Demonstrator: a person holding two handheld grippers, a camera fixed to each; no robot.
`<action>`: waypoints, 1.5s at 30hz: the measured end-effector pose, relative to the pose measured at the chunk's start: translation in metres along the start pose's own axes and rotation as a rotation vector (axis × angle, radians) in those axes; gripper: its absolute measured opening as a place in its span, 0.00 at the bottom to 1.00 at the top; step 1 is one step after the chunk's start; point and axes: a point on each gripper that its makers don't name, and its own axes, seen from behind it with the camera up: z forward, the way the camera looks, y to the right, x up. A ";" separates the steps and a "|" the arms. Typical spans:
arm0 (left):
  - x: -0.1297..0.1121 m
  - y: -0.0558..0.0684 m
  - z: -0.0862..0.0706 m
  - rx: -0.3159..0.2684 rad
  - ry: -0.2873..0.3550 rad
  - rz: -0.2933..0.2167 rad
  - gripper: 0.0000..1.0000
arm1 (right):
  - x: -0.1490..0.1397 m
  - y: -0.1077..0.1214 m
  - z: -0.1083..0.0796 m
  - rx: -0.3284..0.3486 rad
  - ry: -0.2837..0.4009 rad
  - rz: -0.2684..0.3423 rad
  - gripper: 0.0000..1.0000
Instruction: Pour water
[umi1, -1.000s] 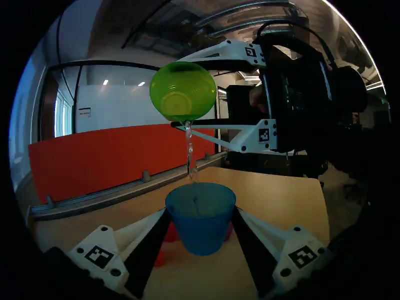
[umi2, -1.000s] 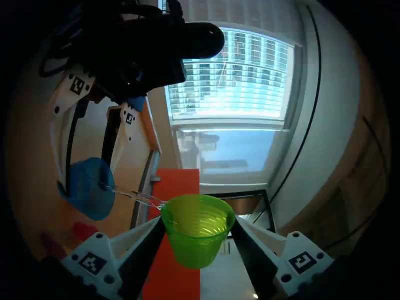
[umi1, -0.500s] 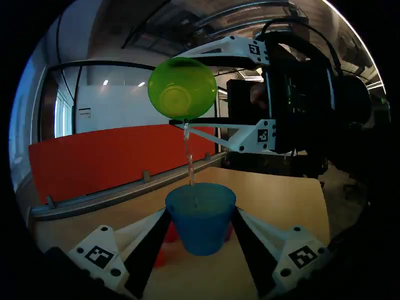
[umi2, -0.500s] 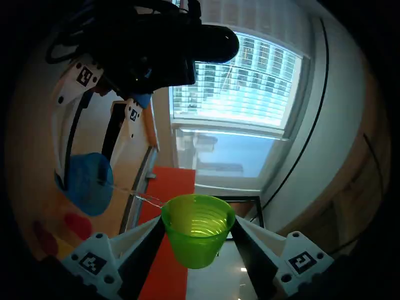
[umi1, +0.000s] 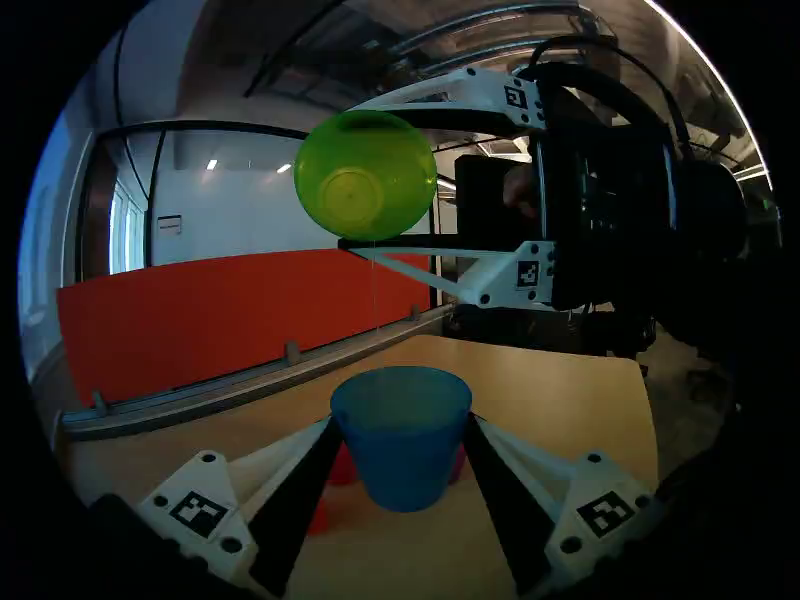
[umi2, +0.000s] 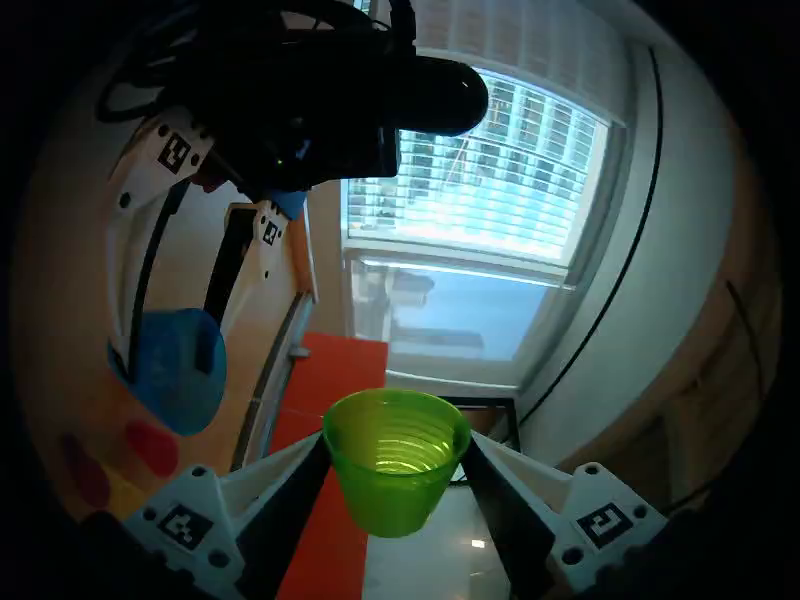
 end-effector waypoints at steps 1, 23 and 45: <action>0.000 0.000 0.000 0.000 0.000 0.001 0.85 | 0.000 0.000 0.000 0.000 0.000 0.001 0.90; 0.000 -0.003 -0.003 0.009 0.003 0.002 0.85 | -0.017 -0.015 -0.011 0.051 0.005 0.509 0.90; 0.003 -0.006 -0.008 0.017 0.001 0.014 0.85 | 0.023 -0.012 -0.034 0.168 0.063 1.352 0.90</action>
